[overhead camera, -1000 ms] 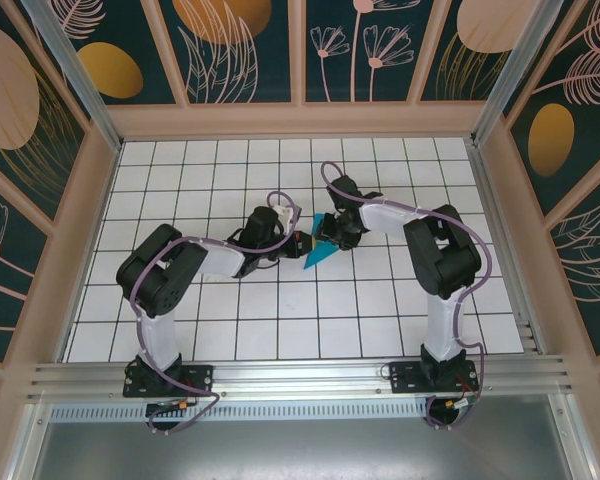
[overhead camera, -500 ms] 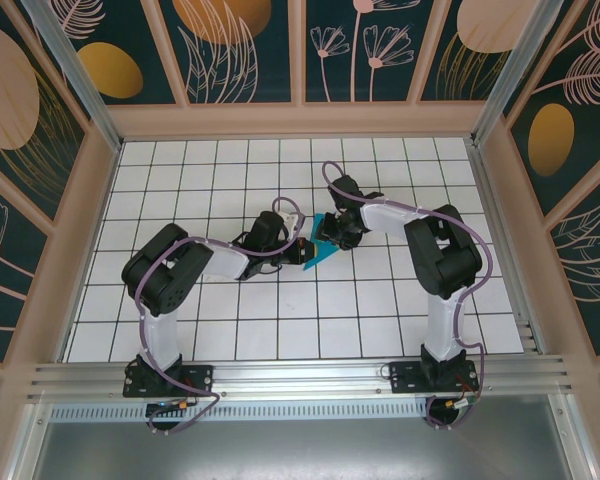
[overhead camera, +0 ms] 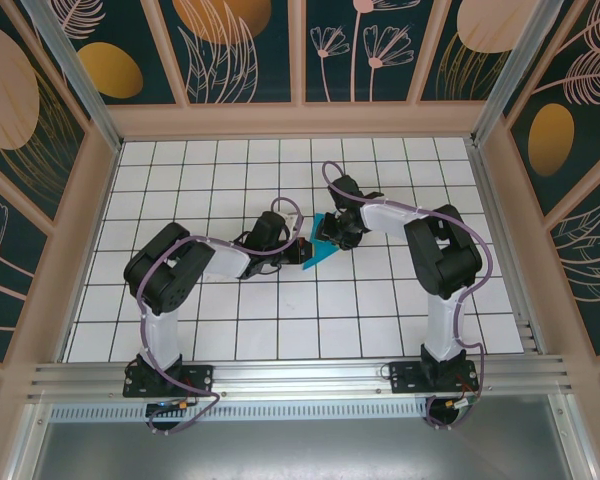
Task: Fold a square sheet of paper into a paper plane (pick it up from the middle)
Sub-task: Fourth fold the wing at the center of the table.
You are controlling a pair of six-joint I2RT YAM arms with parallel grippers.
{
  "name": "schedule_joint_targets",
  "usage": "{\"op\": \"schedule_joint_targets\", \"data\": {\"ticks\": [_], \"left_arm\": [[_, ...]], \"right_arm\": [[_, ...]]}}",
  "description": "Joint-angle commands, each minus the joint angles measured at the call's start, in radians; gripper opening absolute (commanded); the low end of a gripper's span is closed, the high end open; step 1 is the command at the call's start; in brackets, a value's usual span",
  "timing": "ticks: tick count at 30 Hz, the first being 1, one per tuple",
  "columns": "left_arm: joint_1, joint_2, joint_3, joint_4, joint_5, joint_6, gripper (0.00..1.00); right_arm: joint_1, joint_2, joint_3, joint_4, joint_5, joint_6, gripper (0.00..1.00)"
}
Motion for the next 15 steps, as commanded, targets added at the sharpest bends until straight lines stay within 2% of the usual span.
{"op": "schedule_joint_targets", "data": {"ticks": [1, 10, 15], "left_arm": [[0.0, 0.024, 0.024, -0.032, -0.011, 0.02, 0.02], [-0.001, 0.033, 0.025, -0.059, -0.02, 0.018, 0.01], [-0.001, 0.03, 0.022, -0.094, -0.046, 0.02, 0.01]], "right_arm": [[-0.009, 0.19, -0.108, -0.015, 0.125, -0.012, 0.47], [-0.005, 0.206, -0.094, -0.023, 0.126, -0.016, 0.47], [-0.005, 0.162, -0.078, -0.026, 0.098, -0.025, 0.46]]}}
